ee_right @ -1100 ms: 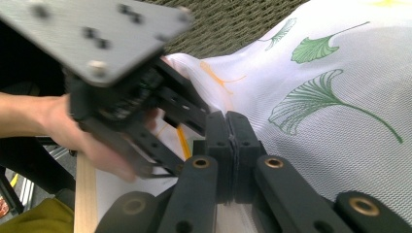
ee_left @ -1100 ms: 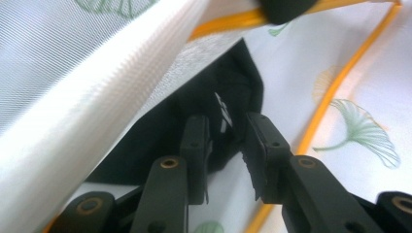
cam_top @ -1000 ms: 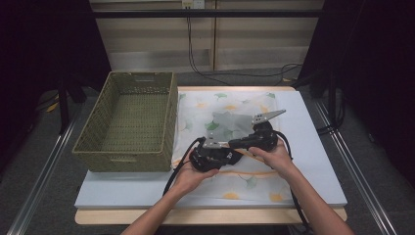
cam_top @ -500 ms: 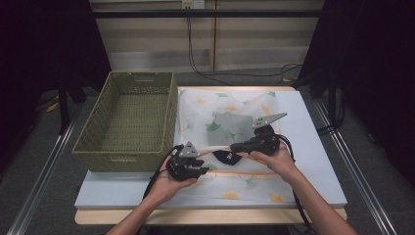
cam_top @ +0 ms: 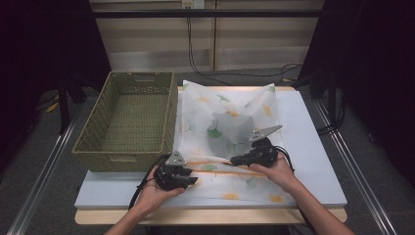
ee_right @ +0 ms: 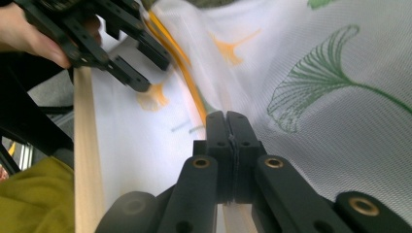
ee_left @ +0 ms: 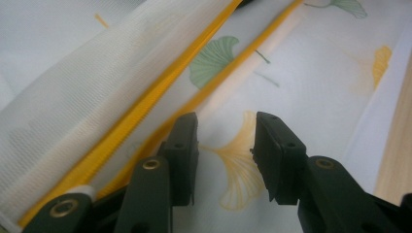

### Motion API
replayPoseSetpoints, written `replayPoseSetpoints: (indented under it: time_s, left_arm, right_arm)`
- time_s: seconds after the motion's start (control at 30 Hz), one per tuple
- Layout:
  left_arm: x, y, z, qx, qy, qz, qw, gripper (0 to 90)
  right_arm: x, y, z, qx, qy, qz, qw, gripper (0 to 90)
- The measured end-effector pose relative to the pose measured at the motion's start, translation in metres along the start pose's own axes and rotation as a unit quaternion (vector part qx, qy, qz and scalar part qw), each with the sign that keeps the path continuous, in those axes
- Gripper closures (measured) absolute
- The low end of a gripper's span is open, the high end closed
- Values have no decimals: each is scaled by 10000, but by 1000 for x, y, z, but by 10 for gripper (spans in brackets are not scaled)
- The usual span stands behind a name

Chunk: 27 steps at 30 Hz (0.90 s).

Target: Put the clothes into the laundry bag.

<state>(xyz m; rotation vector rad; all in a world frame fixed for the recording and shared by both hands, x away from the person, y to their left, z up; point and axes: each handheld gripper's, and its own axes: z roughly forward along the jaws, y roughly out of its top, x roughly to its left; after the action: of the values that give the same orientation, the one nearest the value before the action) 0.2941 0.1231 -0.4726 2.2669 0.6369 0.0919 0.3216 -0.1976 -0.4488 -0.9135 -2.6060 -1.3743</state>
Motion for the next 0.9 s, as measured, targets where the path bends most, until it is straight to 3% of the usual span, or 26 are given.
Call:
replayPoseSetpoints:
  time_s: [0.2,0.23,0.47,0.73,0.9]
  left_arm:
    - [-5,-6,-17,-38,109,33,9999,588]
    - [-4,-9,-20,-165,111,3,9998,587]
    - [1,-30,-39,-68,275,-106,9995,580]
    - [9,-46,-64,-495,603,-462,9959,582]
    - [17,-53,-64,-346,707,-676,9946,562]
  right_arm:
    - [-1,-5,10,102,-34,25,9999,896]
    - [-1,-6,12,103,-50,5,9999,896]
    - [-7,-11,22,190,-115,76,9997,893]
    - [-9,-17,29,356,-291,12,9989,891]
    - [-9,-18,31,389,-339,-56,9987,887]
